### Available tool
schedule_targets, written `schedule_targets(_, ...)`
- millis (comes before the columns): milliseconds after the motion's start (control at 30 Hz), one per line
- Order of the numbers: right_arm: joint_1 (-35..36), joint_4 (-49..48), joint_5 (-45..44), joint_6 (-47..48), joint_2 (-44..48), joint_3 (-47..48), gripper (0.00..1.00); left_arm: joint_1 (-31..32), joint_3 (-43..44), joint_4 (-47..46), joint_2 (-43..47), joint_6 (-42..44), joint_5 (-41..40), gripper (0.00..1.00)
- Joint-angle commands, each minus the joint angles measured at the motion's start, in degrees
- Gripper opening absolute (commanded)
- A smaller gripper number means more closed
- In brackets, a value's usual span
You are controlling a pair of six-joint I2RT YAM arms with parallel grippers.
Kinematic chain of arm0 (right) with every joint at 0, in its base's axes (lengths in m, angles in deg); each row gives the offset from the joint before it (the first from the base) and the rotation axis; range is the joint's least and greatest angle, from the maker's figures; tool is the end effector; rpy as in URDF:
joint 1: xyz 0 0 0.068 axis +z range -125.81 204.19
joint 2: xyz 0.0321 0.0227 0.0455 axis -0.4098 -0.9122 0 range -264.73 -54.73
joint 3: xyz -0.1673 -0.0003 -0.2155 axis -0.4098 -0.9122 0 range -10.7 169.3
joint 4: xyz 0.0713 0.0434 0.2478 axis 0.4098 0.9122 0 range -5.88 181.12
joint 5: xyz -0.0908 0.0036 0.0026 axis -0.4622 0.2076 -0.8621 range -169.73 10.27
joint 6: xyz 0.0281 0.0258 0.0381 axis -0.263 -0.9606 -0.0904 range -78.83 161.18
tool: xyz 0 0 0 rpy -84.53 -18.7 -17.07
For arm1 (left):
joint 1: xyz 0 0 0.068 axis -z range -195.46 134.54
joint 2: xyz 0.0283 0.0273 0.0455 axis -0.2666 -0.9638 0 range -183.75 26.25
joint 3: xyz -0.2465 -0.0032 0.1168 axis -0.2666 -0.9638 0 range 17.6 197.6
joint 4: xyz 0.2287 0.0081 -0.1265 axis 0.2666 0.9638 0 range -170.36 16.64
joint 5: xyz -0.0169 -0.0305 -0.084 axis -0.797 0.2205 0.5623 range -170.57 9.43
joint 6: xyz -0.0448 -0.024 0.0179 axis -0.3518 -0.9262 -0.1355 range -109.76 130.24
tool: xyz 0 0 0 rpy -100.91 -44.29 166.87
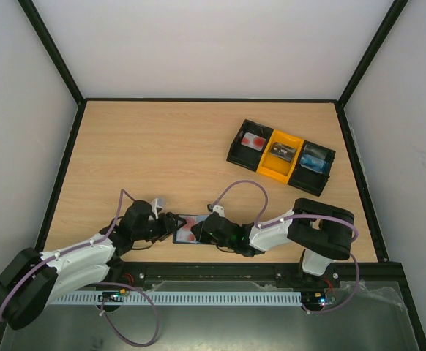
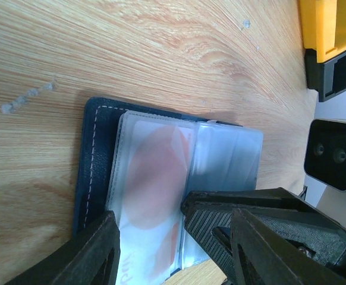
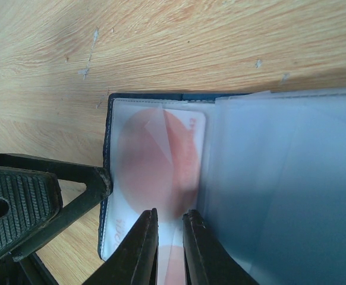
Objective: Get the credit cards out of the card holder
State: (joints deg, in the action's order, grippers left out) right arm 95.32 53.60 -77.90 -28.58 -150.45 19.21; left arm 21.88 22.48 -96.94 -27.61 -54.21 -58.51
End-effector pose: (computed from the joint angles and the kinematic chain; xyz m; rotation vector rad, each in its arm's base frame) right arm 0.0931 0.2757 0.1140 -0.0518 2.5645 1.2644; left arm 0.1197 -0.1082 0.1238 -0.3184 2.4396 -1.3443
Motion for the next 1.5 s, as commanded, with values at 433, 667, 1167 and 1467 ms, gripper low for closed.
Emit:
schedule_targets(433, 0.40, 1.51, -0.52, -0.38, -0.46, -1.41, 0.15, 0.19, 1.34, 3.71, -0.05, 1.42, 0.34, 0.54)
schedule_targets(667, 0.41, 1.35, -0.48, -0.43, -0.50, -1.69, 0.15, 0.19, 1.40, 3.75, 0.37, 1.01, 0.47, 0.54)
schedule_targets(1167, 0.41, 1.93, -0.37, -0.12, -0.72, -0.97, 0.15, 0.19, 2.30, 5.13, 2.44, 0.94, 2.27, 0.54)
schedule_targets(1467, 0.41, 1.12, 0.33, -0.31, -1.77, -0.73, 0.15, 0.19, 4.34, 8.74, 2.58, 3.14, 0.35, 0.51)
